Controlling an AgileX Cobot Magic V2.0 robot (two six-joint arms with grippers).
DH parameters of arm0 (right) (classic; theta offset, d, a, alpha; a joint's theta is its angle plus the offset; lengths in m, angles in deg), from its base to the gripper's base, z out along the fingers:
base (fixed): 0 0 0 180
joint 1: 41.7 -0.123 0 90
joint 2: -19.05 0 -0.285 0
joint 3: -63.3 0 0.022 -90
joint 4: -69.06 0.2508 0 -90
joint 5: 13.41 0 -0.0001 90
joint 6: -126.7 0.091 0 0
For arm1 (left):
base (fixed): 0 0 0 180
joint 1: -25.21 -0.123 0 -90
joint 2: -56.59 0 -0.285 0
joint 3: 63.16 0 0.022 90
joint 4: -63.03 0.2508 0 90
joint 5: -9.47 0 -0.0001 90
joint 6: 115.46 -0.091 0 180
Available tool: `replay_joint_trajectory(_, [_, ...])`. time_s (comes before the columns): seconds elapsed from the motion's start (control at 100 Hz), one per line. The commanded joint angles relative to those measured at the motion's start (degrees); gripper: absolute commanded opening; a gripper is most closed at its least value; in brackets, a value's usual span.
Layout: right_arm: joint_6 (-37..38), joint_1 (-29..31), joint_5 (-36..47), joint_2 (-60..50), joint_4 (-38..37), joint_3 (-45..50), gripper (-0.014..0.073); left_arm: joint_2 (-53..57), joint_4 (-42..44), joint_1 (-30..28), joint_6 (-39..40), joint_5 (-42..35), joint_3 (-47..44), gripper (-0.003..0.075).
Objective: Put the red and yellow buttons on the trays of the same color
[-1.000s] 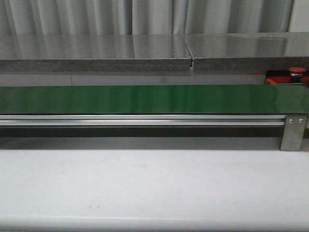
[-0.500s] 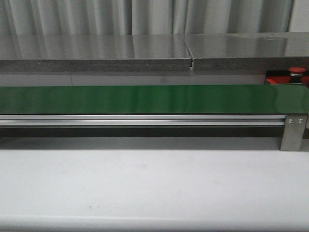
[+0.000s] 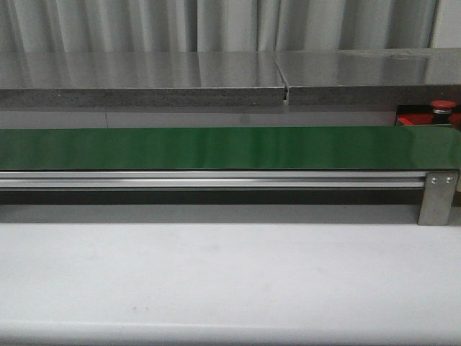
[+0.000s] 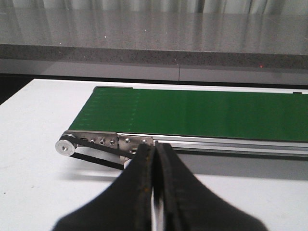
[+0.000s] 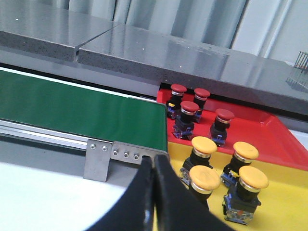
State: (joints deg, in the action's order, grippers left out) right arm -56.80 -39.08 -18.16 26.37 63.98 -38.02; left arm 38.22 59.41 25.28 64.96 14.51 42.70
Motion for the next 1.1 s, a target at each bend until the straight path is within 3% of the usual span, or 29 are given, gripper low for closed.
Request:
replay_joint_trajectory(0.0, [0.2,-0.1,4.4,-1.2,-0.4,-1.2,-0.0068,3.8,1.6,0.5,2.2,-5.5,-1.1,-0.002])
replay_joint_trajectory(0.18, [0.2,-0.1,4.4,-1.2,-0.4,-1.2,-0.0068,13.0,5.4,0.5,6.8,-4.2,-4.8,-0.002])
replay_joint_trajectory(1.09, [0.2,-0.1,4.3,-1.2,-0.4,-1.2,-0.0068,12.3,6.8,0.9,6.8,-4.7,-4.8,-0.002])
